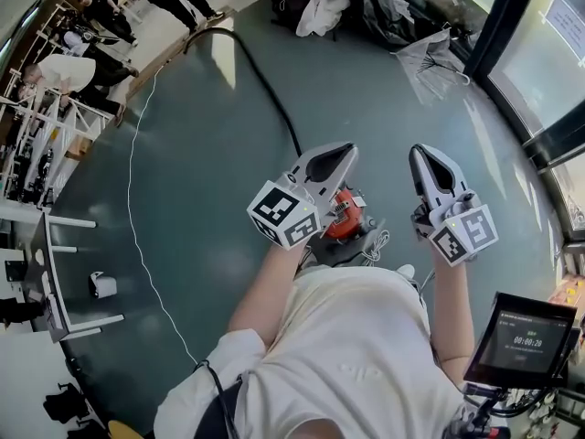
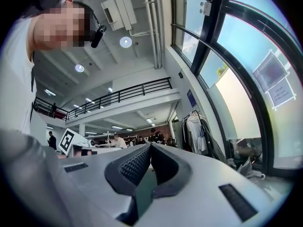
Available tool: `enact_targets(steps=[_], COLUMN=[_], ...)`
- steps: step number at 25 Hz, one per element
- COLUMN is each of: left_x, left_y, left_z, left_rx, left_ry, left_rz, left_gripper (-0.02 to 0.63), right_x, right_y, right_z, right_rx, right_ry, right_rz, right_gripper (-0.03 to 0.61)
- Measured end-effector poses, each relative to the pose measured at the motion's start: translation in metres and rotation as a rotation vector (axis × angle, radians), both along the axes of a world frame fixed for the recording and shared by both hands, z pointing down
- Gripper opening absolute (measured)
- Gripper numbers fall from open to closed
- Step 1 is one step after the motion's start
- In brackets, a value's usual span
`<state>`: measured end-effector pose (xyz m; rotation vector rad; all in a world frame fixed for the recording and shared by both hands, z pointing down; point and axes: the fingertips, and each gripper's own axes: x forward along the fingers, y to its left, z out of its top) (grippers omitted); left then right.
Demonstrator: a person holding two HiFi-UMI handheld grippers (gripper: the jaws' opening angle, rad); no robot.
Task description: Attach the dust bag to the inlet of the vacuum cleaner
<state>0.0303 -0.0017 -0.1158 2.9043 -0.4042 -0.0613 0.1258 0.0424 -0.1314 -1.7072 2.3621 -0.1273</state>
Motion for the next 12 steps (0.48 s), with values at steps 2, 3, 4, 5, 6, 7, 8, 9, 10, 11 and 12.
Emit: enact_targets(steps=[2, 3, 4, 5, 6, 7, 8, 9, 10, 11, 12], left_x=[-0.0018, -0.0021, -0.0021, -0.0019, -0.0018, -0.0020, -0.0021, -0.0022, -0.0020, -0.0017, -0.0014], left_y=[0.0006, 0.0008, 0.0005, 0.0001, -0.0002, 0.0000, 0.0004, 0.0008, 0.0013, 0.0016, 0.0019], left_z=[0.0001, -0.0001, -0.0002, -0.0002, 0.0001, 0.0009, 0.0018, 0.0027, 0.0035, 0.0041, 0.0046], left_rx=[-0.005, -0.005, -0.005, -0.005, -0.006, -0.009, -0.012, -0.014, -0.016, -0.017, -0.018], left_ry=[-0.001, -0.002, -0.002, -0.002, -0.003, -0.005, -0.008, -0.010, -0.011, -0.012, -0.012], left_rz=[-0.003, -0.004, -0.004, -0.004, -0.004, -0.004, -0.005, -0.006, -0.006, -0.007, -0.007], left_gripper=[0.006, 0.005, 0.005, 0.006, 0.005, 0.005, 0.005, 0.005, 0.005, 0.005, 0.005], right_x=[0.0017, 0.0025, 0.0030, 0.0032, 0.0029, 0.0021, 0.0012, 0.0005, 0.0000, -0.0002, -0.0005], right_y=[0.0005, 0.0005, 0.0003, -0.0001, -0.0002, 0.0000, 0.0003, 0.0006, 0.0008, 0.0007, 0.0006], right_z=[0.0013, 0.0017, 0.0021, 0.0024, 0.0030, 0.0041, 0.0055, 0.0069, 0.0081, 0.0091, 0.0100], right_rx=[-0.009, -0.012, -0.014, -0.015, -0.016, -0.019, -0.022, -0.025, -0.027, -0.028, -0.029], right_ry=[-0.023, -0.029, -0.032, -0.034, -0.036, -0.038, -0.039, -0.041, -0.043, -0.045, -0.046], right_rz=[0.006, 0.009, 0.011, 0.012, 0.013, 0.013, 0.012, 0.010, 0.008, 0.006, 0.004], right_gripper=[0.012, 0.012, 0.012, 0.012, 0.012, 0.012, 0.012, 0.012, 0.012, 0.012, 0.012])
